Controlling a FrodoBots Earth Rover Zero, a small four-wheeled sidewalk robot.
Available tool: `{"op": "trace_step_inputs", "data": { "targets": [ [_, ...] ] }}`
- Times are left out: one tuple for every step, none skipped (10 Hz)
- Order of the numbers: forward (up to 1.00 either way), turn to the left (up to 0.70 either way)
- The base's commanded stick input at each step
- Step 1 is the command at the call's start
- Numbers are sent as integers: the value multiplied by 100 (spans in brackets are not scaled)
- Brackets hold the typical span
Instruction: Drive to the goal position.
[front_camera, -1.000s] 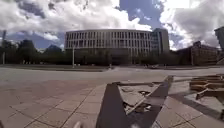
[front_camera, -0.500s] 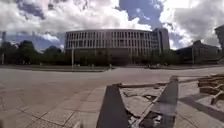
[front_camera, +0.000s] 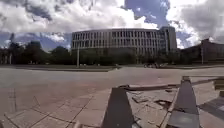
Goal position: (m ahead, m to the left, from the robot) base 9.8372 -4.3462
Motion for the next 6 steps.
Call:
{"op": "trace_step_inputs", "data": {
  "targets": [
    [70, 2],
    [70, 0],
    [70, 0],
    [70, 0],
    [70, 0],
    [70, 0]
  ]
}}
